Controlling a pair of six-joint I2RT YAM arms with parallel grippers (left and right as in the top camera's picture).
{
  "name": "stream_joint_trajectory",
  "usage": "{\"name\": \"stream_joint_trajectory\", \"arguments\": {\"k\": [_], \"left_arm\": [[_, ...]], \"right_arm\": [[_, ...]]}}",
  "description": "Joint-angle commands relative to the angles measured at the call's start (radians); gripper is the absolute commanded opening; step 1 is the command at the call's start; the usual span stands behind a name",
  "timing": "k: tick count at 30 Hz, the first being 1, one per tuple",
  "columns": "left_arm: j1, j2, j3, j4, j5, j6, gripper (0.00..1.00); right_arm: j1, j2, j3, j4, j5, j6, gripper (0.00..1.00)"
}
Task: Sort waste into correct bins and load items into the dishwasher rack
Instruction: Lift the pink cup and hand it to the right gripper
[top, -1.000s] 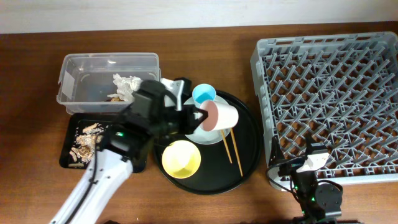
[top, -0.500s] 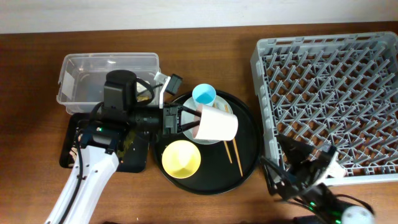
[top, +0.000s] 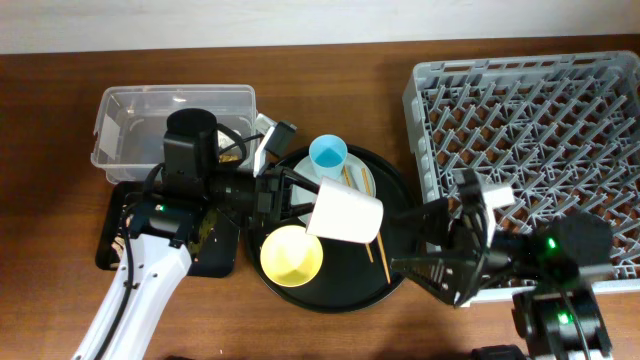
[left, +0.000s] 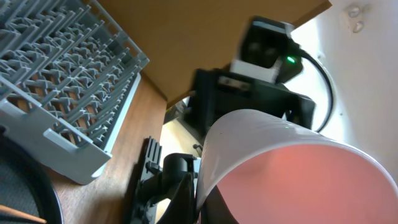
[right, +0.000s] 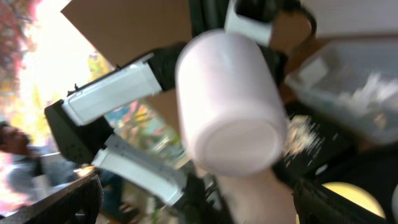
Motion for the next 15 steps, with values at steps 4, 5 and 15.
{"name": "stream_joint_trajectory", "arguments": {"k": [4, 5, 15], "left_arm": [[0.004, -0.004, 0.012, 0.003, 0.037, 0.021, 0.00], [0.004, -0.004, 0.012, 0.003, 0.037, 0.021, 0.00], [-0.100, -0.004, 0.012, 0.013, -0.042, 0.066, 0.00]], "right_arm": [[-0.006, 0.067, 0.015, 0.004, -0.106, 0.005, 0.98], [-0.006, 0.067, 0.015, 0.000, -0.106, 0.005, 0.99], [-0.006, 0.067, 0.015, -0.082, -0.004, 0.005, 0.97]]}}
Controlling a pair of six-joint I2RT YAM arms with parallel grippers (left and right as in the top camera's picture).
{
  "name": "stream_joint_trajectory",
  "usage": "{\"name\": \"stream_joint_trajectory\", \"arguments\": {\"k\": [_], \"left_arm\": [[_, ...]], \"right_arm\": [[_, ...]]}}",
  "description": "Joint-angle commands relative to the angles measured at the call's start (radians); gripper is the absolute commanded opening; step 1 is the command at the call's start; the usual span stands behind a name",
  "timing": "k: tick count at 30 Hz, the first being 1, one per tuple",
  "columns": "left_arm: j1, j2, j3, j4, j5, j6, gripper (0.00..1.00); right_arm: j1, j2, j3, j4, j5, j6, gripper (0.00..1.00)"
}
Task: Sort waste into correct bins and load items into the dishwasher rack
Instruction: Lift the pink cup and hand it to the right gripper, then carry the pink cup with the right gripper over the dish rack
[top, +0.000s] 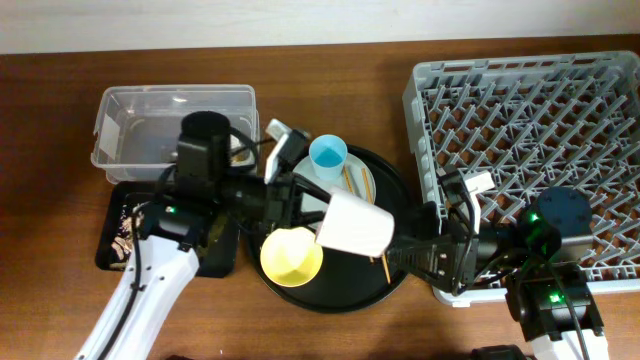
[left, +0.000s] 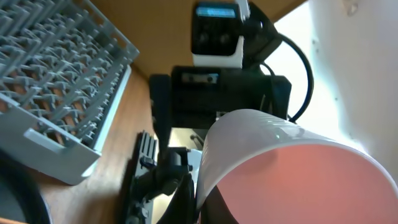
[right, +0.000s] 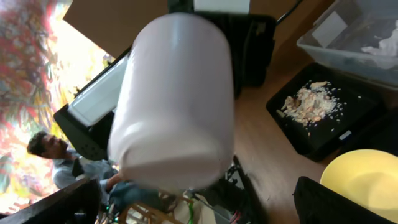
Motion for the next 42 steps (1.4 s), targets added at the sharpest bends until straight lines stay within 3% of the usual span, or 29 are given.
{"name": "stream_joint_trajectory", "arguments": {"k": [1, 7, 16, 17, 24, 27, 33, 36, 42], "left_arm": [[-0.041, -0.004, 0.012, 0.016, -0.034, 0.036, 0.00], [-0.080, -0.004, 0.012, 0.031, -0.079, 0.035, 0.00], [-0.084, -0.004, 0.012, 0.023, -0.089, 0.035, 0.00], [-0.084, -0.004, 0.012, 0.023, -0.082, 0.035, 0.00], [-0.084, -0.004, 0.012, 0.018, -0.082, 0.035, 0.00], [-0.084, -0.004, 0.012, -0.009, -0.086, 0.035, 0.00], [-0.084, -0.004, 0.011, -0.045, -0.100, 0.035, 0.08], [-0.084, -0.004, 0.010, -0.056, -0.148, 0.035, 0.20], [-0.084, -0.004, 0.010, -0.190, -0.379, 0.035, 0.22]], "right_arm": [[-0.006, -0.001, 0.015, 0.000, 0.045, -0.003, 0.96], [0.039, -0.001, 0.015, 0.000, 0.068, 0.023, 0.93], [0.201, -0.001, 0.015, 0.150, 0.203, 0.023, 0.72], [0.204, -0.001, 0.015, 0.176, 0.206, 0.023, 0.68], [0.204, -0.001, 0.015, 0.185, 0.225, 0.022, 0.65], [0.202, -0.001, 0.015, 0.188, 0.246, 0.011, 0.58], [0.202, 0.002, 0.015, 0.189, 0.277, -0.014, 0.49], [0.202, 0.002, 0.015, 0.189, 0.277, -0.014, 0.48], [0.202, 0.002, 0.015, 0.189, 0.277, -0.015, 0.46]]}}
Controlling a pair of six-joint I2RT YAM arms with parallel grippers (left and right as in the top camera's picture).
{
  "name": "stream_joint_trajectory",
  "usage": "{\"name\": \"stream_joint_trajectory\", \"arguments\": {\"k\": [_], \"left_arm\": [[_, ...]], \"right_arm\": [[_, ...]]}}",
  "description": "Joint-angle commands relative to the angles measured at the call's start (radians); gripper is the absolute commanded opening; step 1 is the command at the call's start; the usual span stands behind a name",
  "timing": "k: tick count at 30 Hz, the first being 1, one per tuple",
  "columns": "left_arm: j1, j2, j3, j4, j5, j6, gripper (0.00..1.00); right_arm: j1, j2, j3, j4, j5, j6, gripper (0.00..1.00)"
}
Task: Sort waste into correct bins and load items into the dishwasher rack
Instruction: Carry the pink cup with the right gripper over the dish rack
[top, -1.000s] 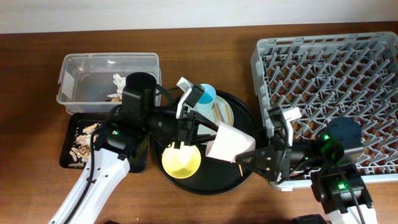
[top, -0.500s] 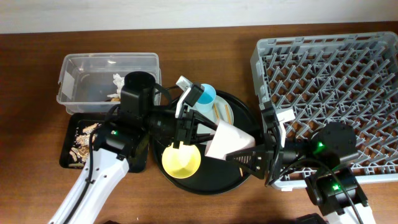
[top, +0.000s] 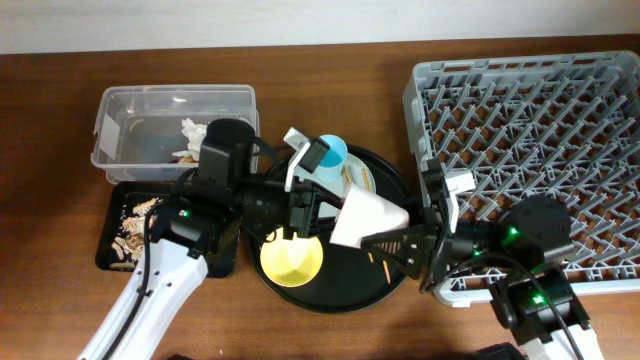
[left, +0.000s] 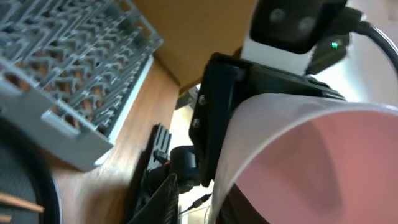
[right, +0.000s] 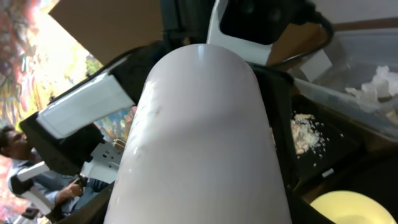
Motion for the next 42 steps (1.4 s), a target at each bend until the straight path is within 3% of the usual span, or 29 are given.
{"name": "stream_joint_trajectory", "arguments": {"k": [1, 3, 5, 9, 13, 23, 26, 28, 31, 32, 34, 38, 42], "left_arm": [[-0.003, 0.000, -0.009, -0.078, -0.241, 0.014, 0.22], [-0.003, 0.000, -0.009, -0.124, -0.327, 0.014, 0.25], [-0.002, 0.000, -0.009, -0.167, -0.403, 0.014, 0.41], [-0.002, 0.000, -0.009, -0.195, -0.492, 0.014, 0.54], [-0.002, 0.000, -0.009, -0.196, -0.560, 0.014, 0.57], [-0.002, 0.000, -0.009, -0.242, -0.729, 0.014, 0.63], [-0.002, 0.000, -0.009, -0.275, -0.763, 0.014, 0.71], [-0.002, 0.000, -0.009, -0.290, -0.778, 0.014, 0.77], [-0.002, 0.000, -0.009, -0.292, -0.780, 0.014, 0.87], [-0.002, 0.000, -0.009, -0.292, -0.780, 0.014, 0.98], [-0.002, 0.000, -0.009, -0.293, -0.780, 0.014, 0.99], [-0.002, 0.000, -0.009, -0.293, -0.780, 0.013, 0.99], [-0.002, 0.000, -0.009, -0.293, -0.780, 0.013, 0.99]], "right_arm": [[0.007, -0.014, 0.019, 0.026, 0.013, -0.018, 0.45], [0.007, -0.014, 0.019, 0.026, 0.013, -0.018, 0.45], [0.007, -0.014, 0.019, 0.025, 0.009, -0.017, 0.43], [0.007, -0.014, 0.019, 0.025, 0.010, -0.017, 0.43], [0.007, -0.010, 0.019, 0.002, 0.048, -0.014, 0.43], [-0.047, 0.092, 0.022, -0.142, 0.367, -0.042, 0.40], [-0.118, 0.150, 0.102, -0.305, 0.380, -0.166, 0.40], [-0.153, 0.184, 0.222, -0.540, 0.458, -0.309, 0.40], [-0.169, 0.244, 0.466, -0.938, 0.728, -0.498, 0.40], [-0.169, 0.262, 0.547, -1.039, 0.817, -0.537, 0.41], [-0.169, 0.296, 0.679, -1.171, 0.938, -0.562, 0.41], [-0.169, 0.355, 0.839, -1.301, 1.022, -0.568, 0.38], [-0.170, 0.414, 0.853, -1.246, 1.066, -0.569, 0.37]]}}
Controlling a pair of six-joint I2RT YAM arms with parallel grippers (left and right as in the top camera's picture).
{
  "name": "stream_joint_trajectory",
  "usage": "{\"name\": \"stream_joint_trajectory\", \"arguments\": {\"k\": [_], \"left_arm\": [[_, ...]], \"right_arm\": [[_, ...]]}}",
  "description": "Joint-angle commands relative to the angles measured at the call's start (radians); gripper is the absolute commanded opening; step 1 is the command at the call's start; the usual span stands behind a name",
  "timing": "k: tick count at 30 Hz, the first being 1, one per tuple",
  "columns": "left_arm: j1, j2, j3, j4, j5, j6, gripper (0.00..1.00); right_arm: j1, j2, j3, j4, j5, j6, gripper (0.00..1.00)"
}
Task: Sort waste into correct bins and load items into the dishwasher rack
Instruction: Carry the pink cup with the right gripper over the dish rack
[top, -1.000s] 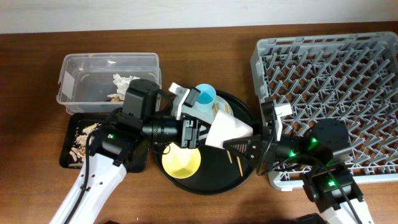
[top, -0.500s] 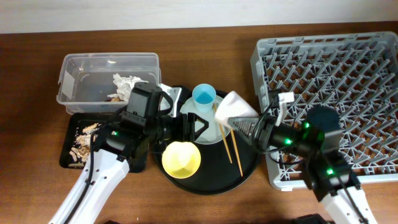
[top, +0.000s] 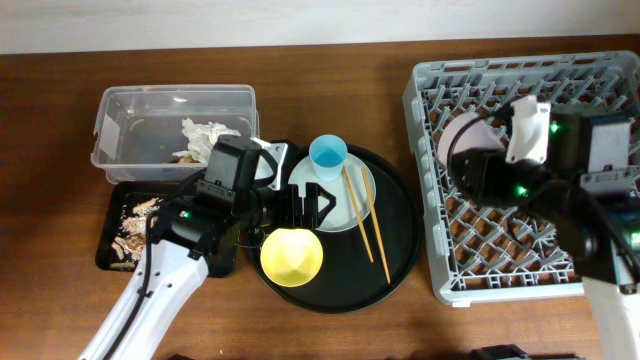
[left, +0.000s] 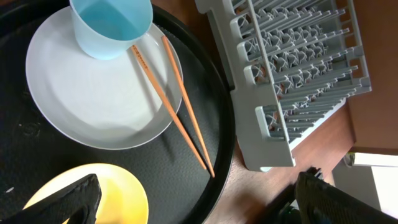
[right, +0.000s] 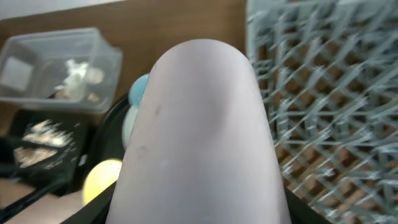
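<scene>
A white cup (top: 457, 138) lies on its side over the left part of the grey dishwasher rack (top: 520, 63), with my right gripper (top: 470, 160) shut on it. The cup (right: 199, 137) fills the right wrist view and hides the fingers. My left gripper (top: 303, 205) hangs open and empty over the round black tray (top: 390, 260), just above the yellow bowl (top: 292, 256). On the tray also sit a white plate (left: 93, 99), a blue cup (top: 328, 155) and a pair of chopsticks (top: 365, 225).
A clear plastic bin (top: 120, 140) with crumpled paper (top: 205, 132) stands at the back left. In front of it is a black bin (top: 105, 240) with food scraps. The left arm reaches across both towards the tray.
The white cup has passed from my left gripper to my right one. It was over the tray between both grippers; now it is over the rack. My left gripper has opened.
My left gripper held the white cup on its side above the tray, with my right gripper open to the right of it. The right gripper stood closer, then around the cup. Now the right one alone holds it over the rack.
</scene>
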Motion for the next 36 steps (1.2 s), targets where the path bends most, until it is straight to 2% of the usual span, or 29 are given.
{"name": "stream_joint_trajectory", "arguments": {"k": [1, 5, 8, 18, 36], "left_arm": [[0.003, 0.003, -0.006, 0.002, -0.008, 0.010, 0.99], [0.003, 0.003, -0.006, 0.002, -0.008, 0.010, 0.99], [0.003, 0.003, -0.006, 0.002, -0.008, 0.010, 0.99], [0.003, 0.003, -0.006, 0.002, -0.008, 0.010, 0.99], [0.003, 0.003, -0.006, 0.002, -0.008, 0.010, 0.99]], "right_arm": [[-0.004, 0.079, 0.014, 0.068, 0.124, -0.033, 0.37], [-0.004, 0.188, 0.014, 0.179, 0.213, -0.110, 0.37], [-0.004, 0.276, 0.014, 0.262, 0.283, -0.111, 0.37], [-0.004, 0.543, 0.014, 0.475, 0.336, -0.143, 0.38], [-0.005, 0.698, 0.013, 0.496, 0.348, -0.145, 0.37]]}}
